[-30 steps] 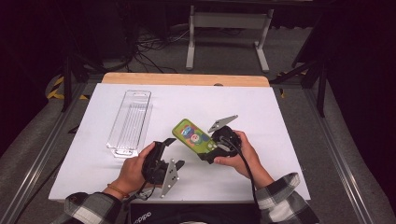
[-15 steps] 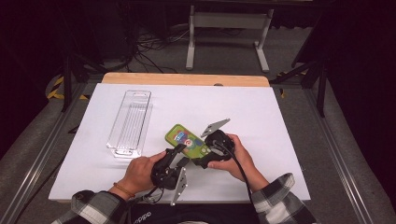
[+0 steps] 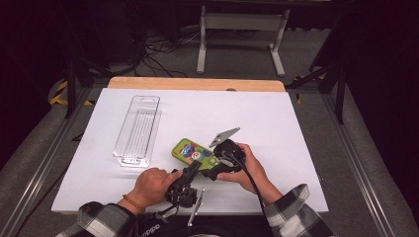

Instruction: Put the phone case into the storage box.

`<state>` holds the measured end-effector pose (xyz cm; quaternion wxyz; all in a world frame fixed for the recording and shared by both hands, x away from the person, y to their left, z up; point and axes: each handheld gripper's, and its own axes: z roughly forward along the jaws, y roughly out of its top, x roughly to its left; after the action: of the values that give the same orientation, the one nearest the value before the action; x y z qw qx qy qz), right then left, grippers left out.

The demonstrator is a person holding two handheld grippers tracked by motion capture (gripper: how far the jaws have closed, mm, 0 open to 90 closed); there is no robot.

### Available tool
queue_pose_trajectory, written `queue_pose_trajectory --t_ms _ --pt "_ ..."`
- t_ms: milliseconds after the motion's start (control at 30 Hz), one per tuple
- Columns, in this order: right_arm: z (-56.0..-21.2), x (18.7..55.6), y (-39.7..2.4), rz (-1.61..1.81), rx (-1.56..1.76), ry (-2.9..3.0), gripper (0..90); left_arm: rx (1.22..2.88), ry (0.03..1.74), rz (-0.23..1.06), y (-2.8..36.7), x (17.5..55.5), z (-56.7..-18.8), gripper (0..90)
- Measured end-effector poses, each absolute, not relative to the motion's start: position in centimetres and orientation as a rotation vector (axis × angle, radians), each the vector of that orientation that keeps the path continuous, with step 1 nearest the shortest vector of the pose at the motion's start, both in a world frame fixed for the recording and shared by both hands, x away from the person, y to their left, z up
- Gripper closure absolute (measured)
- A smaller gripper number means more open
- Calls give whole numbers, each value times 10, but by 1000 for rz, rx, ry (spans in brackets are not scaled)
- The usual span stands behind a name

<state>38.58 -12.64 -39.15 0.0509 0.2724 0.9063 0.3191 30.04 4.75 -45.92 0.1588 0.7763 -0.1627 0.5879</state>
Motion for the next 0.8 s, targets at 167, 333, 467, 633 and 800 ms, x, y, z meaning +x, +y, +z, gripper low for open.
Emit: queue_pose_trajectory --t_ms 167,333,467,633,800 --pt "-390 385 -127 991 835 2752 160 2227 -443 1683 49 299 -457 785" --pt "-384 383 -132 1054 828 2730 156 2187 -405 1655 51 299 -454 787" --pt "-380 381 -135 1070 817 2713 149 2185 -371 1661 54 300 -452 788" --pt "-371 378 -147 1123 824 2661 146 2196 -329 1667 60 304 -447 788" --pt "-363 373 -159 1162 785 2586 149 2205 -283 1645 65 307 -443 789"
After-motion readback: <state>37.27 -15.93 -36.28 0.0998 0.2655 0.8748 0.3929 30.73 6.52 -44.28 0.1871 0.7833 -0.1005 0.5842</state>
